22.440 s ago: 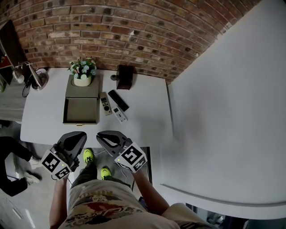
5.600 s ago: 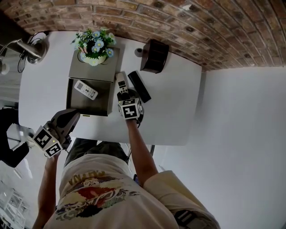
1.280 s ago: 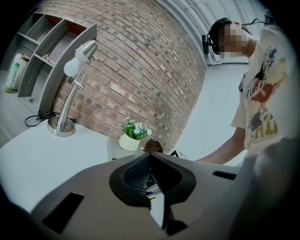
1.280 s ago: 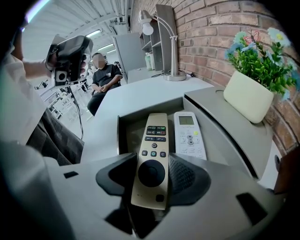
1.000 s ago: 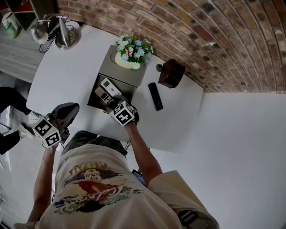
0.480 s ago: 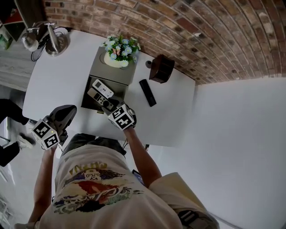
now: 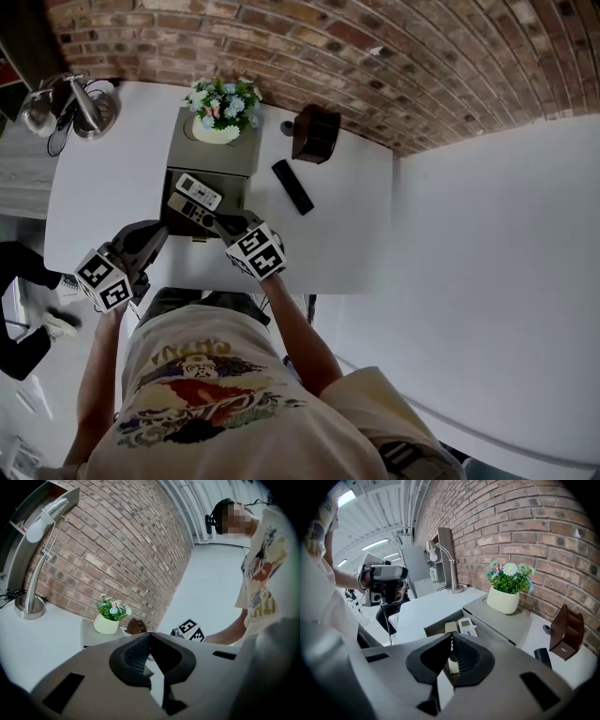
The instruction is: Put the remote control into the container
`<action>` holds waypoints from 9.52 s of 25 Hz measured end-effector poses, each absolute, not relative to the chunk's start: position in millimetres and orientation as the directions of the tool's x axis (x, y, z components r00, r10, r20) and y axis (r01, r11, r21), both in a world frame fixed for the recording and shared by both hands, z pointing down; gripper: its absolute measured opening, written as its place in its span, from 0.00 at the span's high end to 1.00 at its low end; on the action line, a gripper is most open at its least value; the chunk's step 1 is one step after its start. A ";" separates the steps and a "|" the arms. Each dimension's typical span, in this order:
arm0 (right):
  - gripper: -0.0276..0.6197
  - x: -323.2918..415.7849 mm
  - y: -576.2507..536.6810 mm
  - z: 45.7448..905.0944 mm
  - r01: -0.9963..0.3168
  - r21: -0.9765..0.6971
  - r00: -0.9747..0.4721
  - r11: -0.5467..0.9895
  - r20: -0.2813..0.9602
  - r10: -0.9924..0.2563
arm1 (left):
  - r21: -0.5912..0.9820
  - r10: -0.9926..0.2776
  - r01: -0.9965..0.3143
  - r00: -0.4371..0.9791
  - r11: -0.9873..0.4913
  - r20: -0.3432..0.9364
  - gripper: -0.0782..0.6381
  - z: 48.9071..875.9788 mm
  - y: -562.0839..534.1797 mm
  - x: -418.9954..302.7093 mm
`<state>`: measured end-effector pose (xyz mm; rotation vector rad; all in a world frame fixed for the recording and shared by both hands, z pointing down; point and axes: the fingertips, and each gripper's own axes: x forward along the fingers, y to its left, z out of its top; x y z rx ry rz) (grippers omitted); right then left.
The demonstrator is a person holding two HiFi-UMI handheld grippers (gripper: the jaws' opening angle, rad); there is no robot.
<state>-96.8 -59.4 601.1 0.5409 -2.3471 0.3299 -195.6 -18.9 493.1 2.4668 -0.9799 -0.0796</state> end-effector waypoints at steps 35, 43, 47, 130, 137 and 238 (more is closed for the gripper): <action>0.94 -13.6 -48.4 571.1 -0.630 -0.123 -0.661 0.767 0.604 -0.446 | 0.436 -0.523 -0.528 0.840 -0.728 0.144 0.88 482.2 -50.8 -103.6; 0.94 22.0 -59.5 581.4 -0.656 -0.148 -0.648 0.740 0.613 -0.452 | 0.455 -0.492 -0.503 0.857 -0.735 0.153 0.88 488.8 -60.6 -71.5; 0.94 40.0 -70.2 589.8 -0.668 -0.157 -0.638 0.727 0.623 -0.452 | 0.460 -0.487 -0.504 0.858 -0.731 0.165 0.88 490.6 -65.8 -59.3; 0.60 154.6 -178.4 718.1 -0.747 -0.131 -0.448 0.652 0.824 -0.347 | 0.510 -0.745 -0.735 0.621 -0.447 0.243 0.88 509.7 -5.7 -35.2; 0.60 153.3 -174.2 706.6 -0.736 -0.143 -0.486 0.662 0.791 -0.370 | 0.508 -0.743 -0.732 0.626 -0.454 0.238 0.88 507.9 -4.9 -33.8; 0.60 -113.7 -108.0 620.2 -0.575 -0.668 -0.810 0.472 0.545 -0.215 | 0.546 -0.687 -0.616 0.720 -0.568 0.096 0.88 503.8 -44.1 -217.1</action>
